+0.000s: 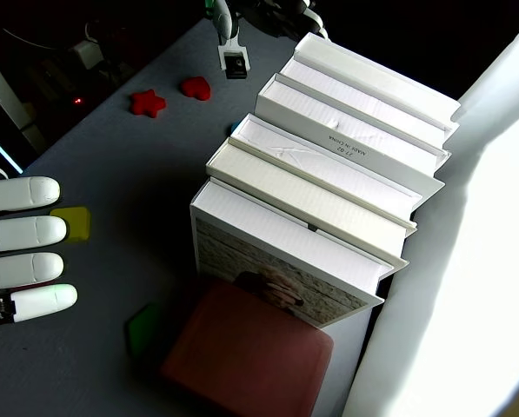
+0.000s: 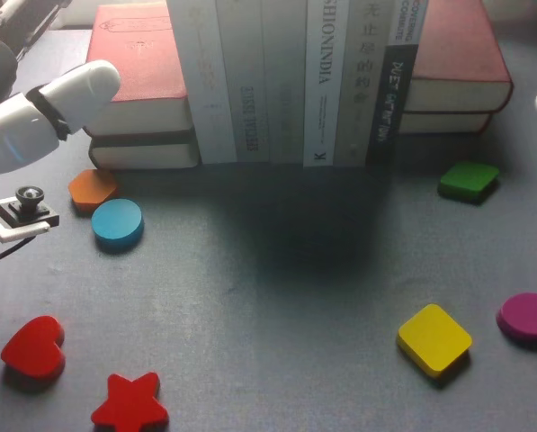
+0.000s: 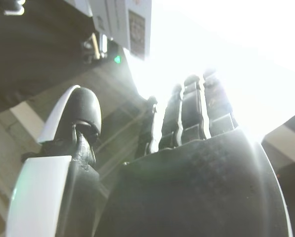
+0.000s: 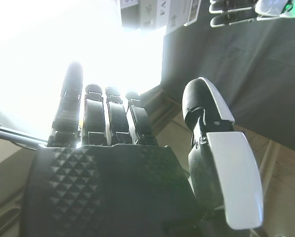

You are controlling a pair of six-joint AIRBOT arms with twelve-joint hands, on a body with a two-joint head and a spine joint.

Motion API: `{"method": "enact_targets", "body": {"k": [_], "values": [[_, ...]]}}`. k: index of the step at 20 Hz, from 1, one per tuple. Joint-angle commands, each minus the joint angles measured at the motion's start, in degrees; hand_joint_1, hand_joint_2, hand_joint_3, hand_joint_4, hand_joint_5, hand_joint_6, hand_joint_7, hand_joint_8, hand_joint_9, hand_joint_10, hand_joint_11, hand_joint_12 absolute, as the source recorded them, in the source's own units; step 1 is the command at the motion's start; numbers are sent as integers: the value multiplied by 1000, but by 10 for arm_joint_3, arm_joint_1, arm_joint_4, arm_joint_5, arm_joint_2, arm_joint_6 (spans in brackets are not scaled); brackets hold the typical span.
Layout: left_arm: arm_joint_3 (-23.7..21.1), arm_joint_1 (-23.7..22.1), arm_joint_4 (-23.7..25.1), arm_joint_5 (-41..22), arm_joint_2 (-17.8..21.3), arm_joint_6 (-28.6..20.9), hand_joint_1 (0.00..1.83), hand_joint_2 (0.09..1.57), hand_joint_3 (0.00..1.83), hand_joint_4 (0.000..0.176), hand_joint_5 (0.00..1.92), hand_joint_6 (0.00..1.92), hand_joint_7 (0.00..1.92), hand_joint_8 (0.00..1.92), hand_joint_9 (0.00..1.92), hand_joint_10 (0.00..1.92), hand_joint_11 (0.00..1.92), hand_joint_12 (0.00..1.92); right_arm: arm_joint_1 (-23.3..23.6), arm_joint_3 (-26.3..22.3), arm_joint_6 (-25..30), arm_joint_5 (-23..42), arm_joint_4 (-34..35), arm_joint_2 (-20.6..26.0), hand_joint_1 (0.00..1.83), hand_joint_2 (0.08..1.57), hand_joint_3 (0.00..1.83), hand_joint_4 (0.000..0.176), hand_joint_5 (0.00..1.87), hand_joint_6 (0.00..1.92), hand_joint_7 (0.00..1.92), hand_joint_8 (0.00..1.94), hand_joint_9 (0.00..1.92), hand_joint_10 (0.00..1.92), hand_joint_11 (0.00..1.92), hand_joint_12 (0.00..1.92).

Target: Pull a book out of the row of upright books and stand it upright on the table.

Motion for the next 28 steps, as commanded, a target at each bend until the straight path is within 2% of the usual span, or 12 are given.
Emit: {"method": "enact_targets", "body": {"k": [1, 3, 6, 8, 10, 13, 16, 18, 24, 26, 27, 28], "values": [[3, -4, -9, -70, -2, -5, 407, 1351, 14, 16, 24, 2, 0, 0, 0, 0, 0, 0, 4, 2, 2, 69, 8, 2, 405, 1331, 11, 0, 0, 0, 0, 0, 0, 0, 0, 270], [2, -4, -9, -70, -3, -5, 395, 1363, 9, 24, 25, 2, 0, 0, 0, 0, 0, 0, 4, 2, 2, 69, 7, 2, 444, 1349, 6, 0, 0, 0, 0, 0, 0, 0, 0, 295], [2, -4, -9, -70, -3, -5, 397, 1363, 5, 13, 24, 1, 0, 0, 0, 0, 0, 0, 4, 3, 2, 69, 3, 2, 494, 1361, 3, 0, 0, 0, 0, 0, 0, 0, 0, 20], [2, -3, -10, -70, -3, -5, 385, 1361, 3, 33, 19, 0, 0, 0, 0, 0, 0, 0, 19, 8, -1, 51, -9, 3, 454, 1369, 5, 0, 0, 0, 0, 0, 0, 0, 36, 24], [3, -2, -11, -69, -2, -5, 381, 1363, 3, 24, 23, 2, 0, 0, 0, 0, 0, 0, 64, 17, -12, 5, -36, 3, 453, 1388, 9, 0, 0, 0, 0, 0, 0, 0, 0, 0], [3, 2, -12, -69, -2, -5, 330, 1363, 2, 45, 10, 2, 0, 0, 0, 0, 0, 0, 132, 36, -16, -62, -78, -7, 569, 1411, 8, 0, 0, 0, 0, 0, 0, 0, 0, 0], [3, 5, -14, -69, -2, -5, 351, 1359, 0, 41, 13, 2, 0, 0, 0, 0, 0, 0, 201, 53, -29, -132, -118, -22, 273, 1392, 1, 0, 1, 0, 0, 0, 0, 0, 0, 0], [3, 8, -15, -70, -2, -5, 370, 1349, 0, 46, 30, 7, 0, 0, 0, 0, 0, 0, 231, 63, -35, -164, -133, -33, 229, 1384, 0, 13, 0, 0, 0, 0, 0, 0, 0, 0], [3, 12, -18, -69, -2, -5, 387, 1336, 0, 54, 39, 4, 0, 0, 0, 0, 0, 0, 325, 101, -46, -266, -184, -78, 128, 1425, 9, 14, 136, 48, 0, 0, 0, 0, 0, 0], [3, 12, -19, -69, -2, -5, 413, 1331, 0, 53, 53, 7, 0, 0, 0, 0, 0, 0, 350, 110, -53, -296, -195, -92, 86, 1429, 7, 37, 159, 52, 0, 0, 0, 0, 0, 0], [3, 12, -19, -69, -2, -5, 428, 1331, 0, 52, 57, 7, 0, 0, 0, 0, 0, 0, 358, 112, -58, -307, -197, -97, 108, 1423, 2, 12, 203, 65, 0, 0, 0, 0, 0, 0], [4, 12, -18, -68, -2, -5, 444, 1329, 0, 56, 62, 7, 0, 0, 0, 0, 0, 0, 363, 114, -62, -314, -197, -101, 126, 1416, 0, 13, 231, 71, 0, 0, 0, 0, 0, 0]]}}
